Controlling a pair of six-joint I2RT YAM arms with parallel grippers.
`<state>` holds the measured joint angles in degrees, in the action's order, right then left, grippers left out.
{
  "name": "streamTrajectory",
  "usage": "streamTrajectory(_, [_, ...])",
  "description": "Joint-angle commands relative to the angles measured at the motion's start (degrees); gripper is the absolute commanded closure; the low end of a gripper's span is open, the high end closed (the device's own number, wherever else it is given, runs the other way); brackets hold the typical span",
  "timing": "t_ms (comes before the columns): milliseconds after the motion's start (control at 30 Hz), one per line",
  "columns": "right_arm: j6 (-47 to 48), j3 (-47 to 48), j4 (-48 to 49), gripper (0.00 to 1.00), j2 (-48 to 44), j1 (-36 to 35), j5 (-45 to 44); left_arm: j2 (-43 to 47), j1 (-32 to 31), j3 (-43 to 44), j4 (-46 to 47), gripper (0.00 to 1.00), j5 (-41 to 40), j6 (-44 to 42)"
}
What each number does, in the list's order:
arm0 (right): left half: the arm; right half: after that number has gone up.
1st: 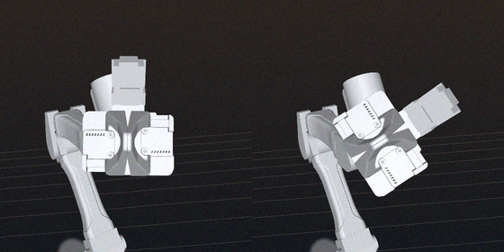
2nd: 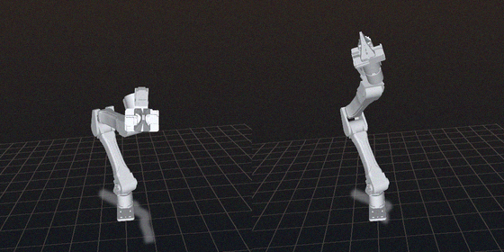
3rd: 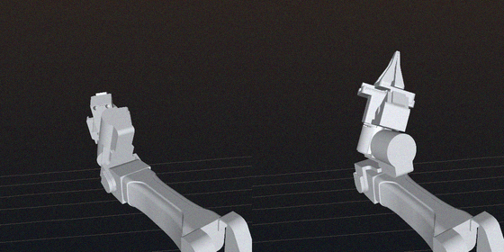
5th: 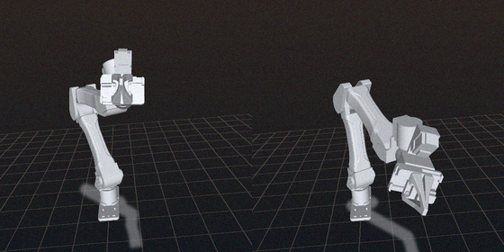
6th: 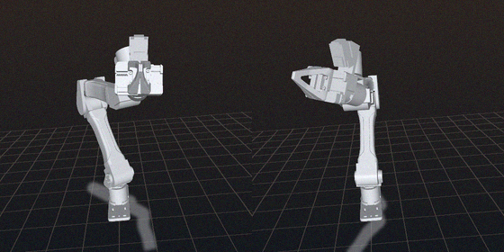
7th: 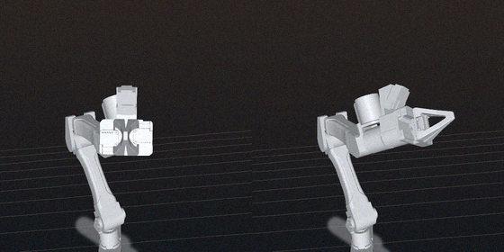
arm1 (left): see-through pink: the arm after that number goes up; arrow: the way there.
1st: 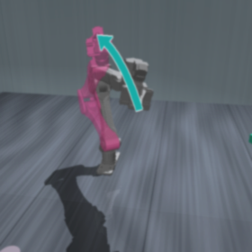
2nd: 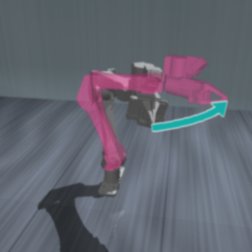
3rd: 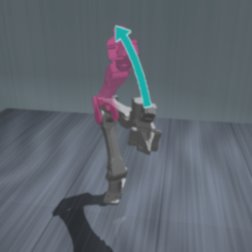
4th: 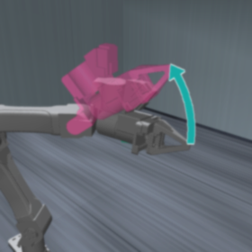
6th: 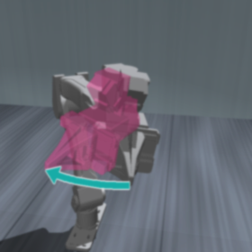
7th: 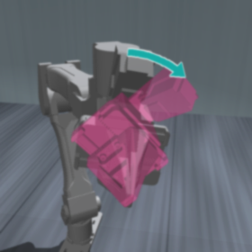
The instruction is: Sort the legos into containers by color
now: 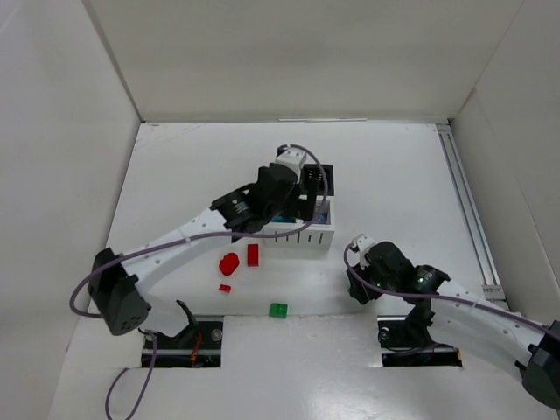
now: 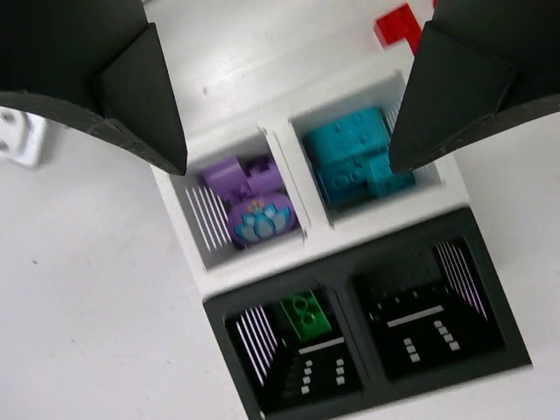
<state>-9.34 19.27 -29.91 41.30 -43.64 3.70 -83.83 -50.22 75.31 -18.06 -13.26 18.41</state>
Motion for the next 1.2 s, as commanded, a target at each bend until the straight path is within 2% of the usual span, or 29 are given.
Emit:
streamTrajectory(0, [-3.31,-0.55,2.75,0.39,1.85,-0.75,-1.68,7.26,-1.55,-9.96,-0.39,0.01,-2.12,8.03])
streamTrajectory(100, [-3.31,-0.55,5.12,0.44,4.57,-1.27,-1.68,15.26,-2.08,-18.14,-0.91,0.01,-0.55,13.3])
streamTrajectory(167, [-3.31,-0.55,6.0,0.53,6.07,-1.27,-1.68,20.8,-2.61,-21.5,-2.32,0.01,-0.54,15.67])
streamTrajectory(200, [-3.31,-0.55,6.0,0.62,7.47,-1.88,-2.21,22.47,-2.61,-22.91,-3.02,0.01,-0.54,16.82])
streamTrajectory(300, [-2.79,1.2,6.62,0.75,8.88,-2.5,-2.21,27.75,-2.61,-26.96,-5.49,0.01,-1.07,20.6])
streamTrajectory(433, [-2.26,3.31,4.26,0.85,8.89,-3.65,-3.27,31.36,-2.61,-29.68,-6.9,0.01,-0.55,23.33])
streamTrajectory(633, [2.56,8.58,2.93,0.87,6.26,-3.65,-3.88,32.06,-2.61,-32.85,-5.84,0.01,2.97,24.56])
streamTrajectory(767, [10.55,19.36,3.45,0.83,6.24,-3.65,-6.95,31.54,-2.61,-34.26,-4.79,0.01,4.47,25.09])
streamTrajectory(933, [18.29,32.22,10.03,0.83,16.34,-2.95,-12.23,30.92,-2.61,-34.79,-4.17,0.01,5.79,25.09])
streamTrajectory(1067, [24.8,43.71,14.61,0.83,29.84,2.57,-9.61,30.92,-2.61,-34.79,-4.95,0.01,6.31,25.61])
streamTrajectory(1100, [24.81,43.75,15.49,0.83,29.89,3.38,-8.46,30.92,-2.61,-34.79,-5.66,0.01,6.31,25.62])
streamTrajectory(1167, [26.39,48.83,16.37,0.83,36.11,4.0,-6.96,30.92,-2.61,-35.57,-5.67,0.01,7.1,25.62])
